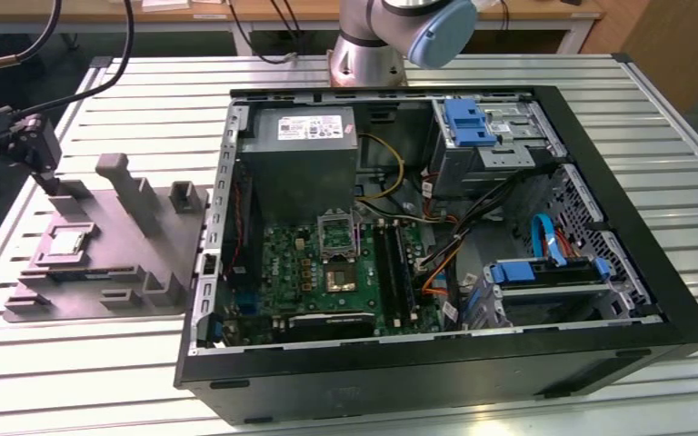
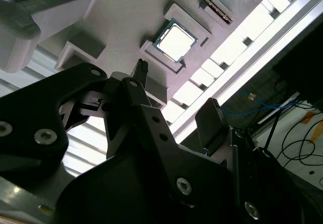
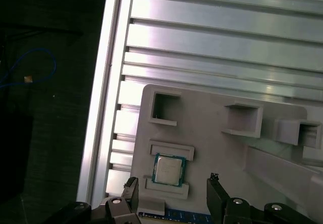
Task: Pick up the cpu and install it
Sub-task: 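Pick up the cpu and move it towards the insertion slot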
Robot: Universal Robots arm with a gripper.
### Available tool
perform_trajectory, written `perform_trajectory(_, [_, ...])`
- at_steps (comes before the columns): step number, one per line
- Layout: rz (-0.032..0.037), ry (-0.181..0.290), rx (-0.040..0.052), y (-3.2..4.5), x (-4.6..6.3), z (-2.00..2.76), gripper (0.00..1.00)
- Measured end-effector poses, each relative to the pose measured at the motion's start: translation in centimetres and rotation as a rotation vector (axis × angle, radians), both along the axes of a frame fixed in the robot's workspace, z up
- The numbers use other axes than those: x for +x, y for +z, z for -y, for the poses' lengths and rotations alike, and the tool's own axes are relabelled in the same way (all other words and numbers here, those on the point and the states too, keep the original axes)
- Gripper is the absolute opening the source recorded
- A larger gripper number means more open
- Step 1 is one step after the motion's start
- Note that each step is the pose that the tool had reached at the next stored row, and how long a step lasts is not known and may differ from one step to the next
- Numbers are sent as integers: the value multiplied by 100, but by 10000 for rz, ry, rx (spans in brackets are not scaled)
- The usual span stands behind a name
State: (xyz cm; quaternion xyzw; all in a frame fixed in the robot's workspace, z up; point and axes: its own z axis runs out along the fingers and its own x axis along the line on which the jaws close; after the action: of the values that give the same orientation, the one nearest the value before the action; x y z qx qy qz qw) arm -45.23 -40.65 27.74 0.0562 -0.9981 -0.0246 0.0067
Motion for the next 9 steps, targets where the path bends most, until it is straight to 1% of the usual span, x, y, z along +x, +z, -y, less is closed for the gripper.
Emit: perform_trajectory(9, [-1, -21, -2, -21, 1, 1, 65])
